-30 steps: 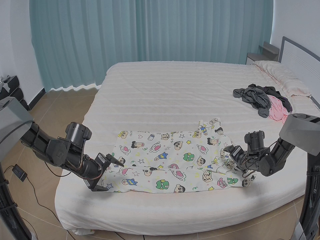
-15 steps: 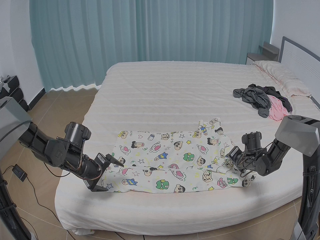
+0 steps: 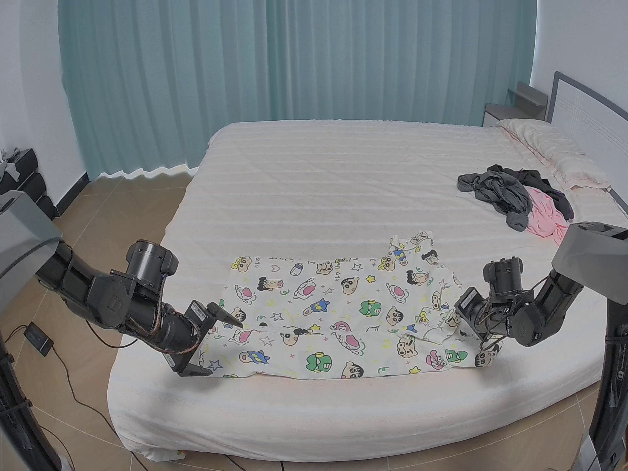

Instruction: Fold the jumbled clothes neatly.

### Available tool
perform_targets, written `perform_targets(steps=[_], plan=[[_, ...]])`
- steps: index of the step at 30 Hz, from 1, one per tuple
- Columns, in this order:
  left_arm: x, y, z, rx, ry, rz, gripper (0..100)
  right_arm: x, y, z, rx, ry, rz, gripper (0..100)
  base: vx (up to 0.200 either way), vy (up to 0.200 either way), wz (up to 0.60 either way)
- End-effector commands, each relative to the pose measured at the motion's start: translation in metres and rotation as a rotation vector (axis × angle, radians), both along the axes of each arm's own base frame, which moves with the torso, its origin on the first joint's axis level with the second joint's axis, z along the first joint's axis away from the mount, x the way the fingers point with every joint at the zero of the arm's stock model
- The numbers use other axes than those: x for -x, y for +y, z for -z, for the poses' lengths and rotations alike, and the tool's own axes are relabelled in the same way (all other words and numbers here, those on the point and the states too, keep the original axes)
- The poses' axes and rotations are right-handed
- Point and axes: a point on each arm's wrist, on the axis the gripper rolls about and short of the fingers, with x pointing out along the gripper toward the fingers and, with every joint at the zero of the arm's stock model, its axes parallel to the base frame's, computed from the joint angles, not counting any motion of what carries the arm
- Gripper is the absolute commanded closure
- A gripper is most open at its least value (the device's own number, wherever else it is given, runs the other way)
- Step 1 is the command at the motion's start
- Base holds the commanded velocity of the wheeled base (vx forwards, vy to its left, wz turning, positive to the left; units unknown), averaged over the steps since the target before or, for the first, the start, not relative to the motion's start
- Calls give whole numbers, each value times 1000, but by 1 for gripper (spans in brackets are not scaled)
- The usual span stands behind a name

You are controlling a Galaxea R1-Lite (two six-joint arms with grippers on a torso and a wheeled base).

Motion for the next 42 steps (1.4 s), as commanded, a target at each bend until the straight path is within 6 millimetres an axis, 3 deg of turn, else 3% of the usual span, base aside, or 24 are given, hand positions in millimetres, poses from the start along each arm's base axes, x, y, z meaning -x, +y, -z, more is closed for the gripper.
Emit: perform_targets(steps=[1,8,19,33,34,42], plan=[[0,0,1,-1,3,0,0,8,4,-39,1,-50,-2,100,0,0,0],[0,0,0,0,2,0,0,23,8,-63,29,-36,2,100,0,0,0],[1,0,1,-1,3,0,0,54,17,-69,127,-1,-17,100,0,0,0],[1,0,1,-2,2,2,0,98,31,-50,208,90,-67,100,0,0,0],[1,0,1,-1,3,0,0,102,32,-50,208,93,-71,0,0,0,0],[1,0,1,-2,2,2,0,144,42,-57,220,96,-161,0,0,0,0]])
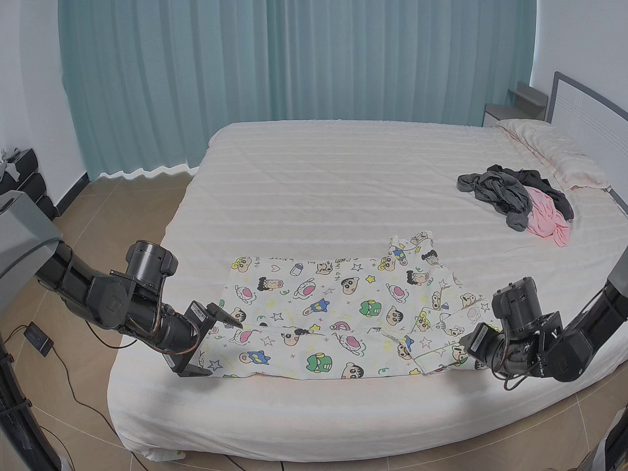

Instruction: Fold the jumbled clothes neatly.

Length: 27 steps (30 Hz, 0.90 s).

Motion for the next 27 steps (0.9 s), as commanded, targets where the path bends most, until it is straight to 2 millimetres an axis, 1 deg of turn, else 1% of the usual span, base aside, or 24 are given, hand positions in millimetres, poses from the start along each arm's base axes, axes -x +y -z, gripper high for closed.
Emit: perform_targets(steps=[1,6,8,10,11,12,14,16,18,19,20,23,27], plan=[[0,0,0,-1,0,0,0,21,3,-10,-7,-21,-47,0,0,0,0],[0,0,0,-1,0,0,0,8,9,-15,-42,-43,-64,0,0,0,0],[0,0,1,-1,2,0,0,-7,22,-11,-95,-27,-114,0,0,0,0],[1,0,1,0,5,1,0,-20,32,-2,-125,-2,-149,0,0,0,0],[1,0,1,0,4,1,0,-29,39,5,-147,19,-163,0,0,0,0],[1,0,0,1,1,1,0,-33,42,9,-154,26,-163,0,0,0,0],[1,0,1,0,4,1,0,-43,55,17,-165,32,-178,0,0,0,0],[1,0,0,1,1,1,0,-50,69,26,-163,44,-205,0,0,0,0],[1,0,0,1,1,1,0,-54,85,43,-147,65,-234,0,0,0,0],[1,0,0,1,1,1,0,-54,85,43,-147,65,-234,0,0,0,0],[1,0,0,1,1,1,0,-61,98,58,-131,80,-254,0,0,0,0],[1,0,0,1,1,1,0,-68,106,67,-125,81,-260,0,0,0,0],[1,0,0,-1,0,0,0,-77,108,68,-107,51,-247,0,0,0,0]])
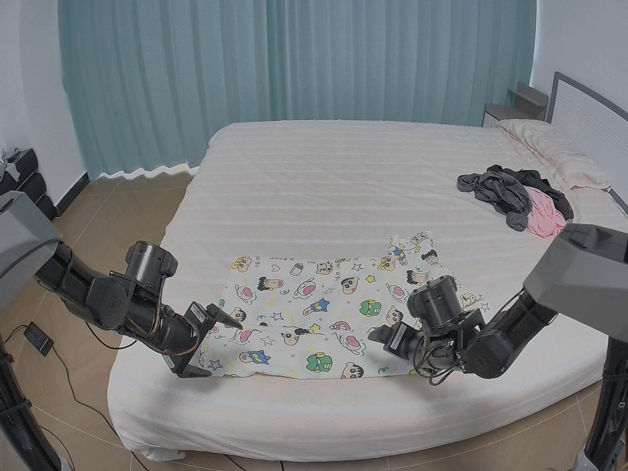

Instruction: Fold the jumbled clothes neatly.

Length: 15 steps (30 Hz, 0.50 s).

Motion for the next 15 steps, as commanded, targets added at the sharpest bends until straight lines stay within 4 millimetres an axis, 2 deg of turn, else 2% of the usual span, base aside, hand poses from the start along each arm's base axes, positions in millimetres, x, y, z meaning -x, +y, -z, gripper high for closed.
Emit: perform_targets(steps=[1,4,8,15], plan=[[0,0,0,-1,-1,-1,0,-8,10,28,41,31,-8,0,0,0,0],[0,0,0,-1,-1,-1,0,-23,5,35,88,0,18,0,0,0,0],[0,0,0,-1,-1,-1,0,-31,5,37,107,-29,46,0,0,0,0],[0,0,0,-1,-1,-1,0,-49,2,28,86,-72,77,0,0,0,0]])
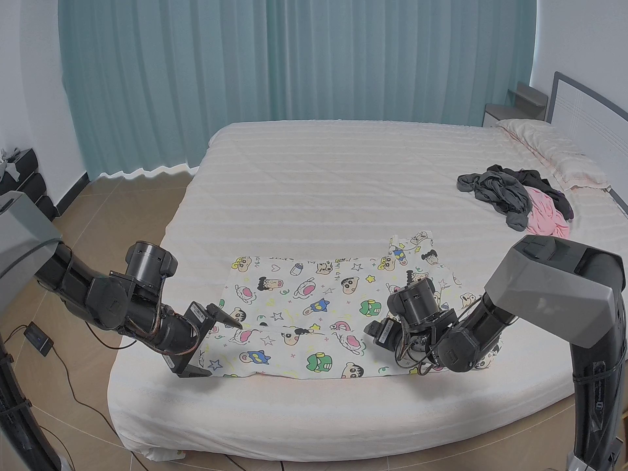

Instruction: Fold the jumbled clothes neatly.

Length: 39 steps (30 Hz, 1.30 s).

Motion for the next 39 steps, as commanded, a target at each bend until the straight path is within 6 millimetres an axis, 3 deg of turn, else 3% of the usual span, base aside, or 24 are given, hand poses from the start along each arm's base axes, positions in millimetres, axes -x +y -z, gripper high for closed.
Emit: perform_targets(steps=[1,12,16,21,24,32,33,39], plan=[[0,0,0,0,1,0,0,-11,-1,-2,-12,-21,16,0,0,0,0],[0,0,0,-1,0,1,0,-6,17,-10,-57,-29,-55,0,0,0,0],[0,0,0,-1,0,1,0,-13,22,-8,-59,-35,-55,0,0,0,0],[0,0,0,-1,0,1,0,-35,19,-1,-40,-19,-13,0,0,0,0],[0,0,0,-1,0,1,0,-41,17,-10,-59,-41,-4,0,0,0,0],[0,0,1,-1,2,1,0,-5,17,-49,-136,-18,-81,0,0,0,0],[0,0,1,-1,2,1,0,7,13,-60,-155,-5,-109,0,0,0,0],[0,0,1,-2,1,2,0,38,-12,-77,-158,21,-105,0,0,0,0]])
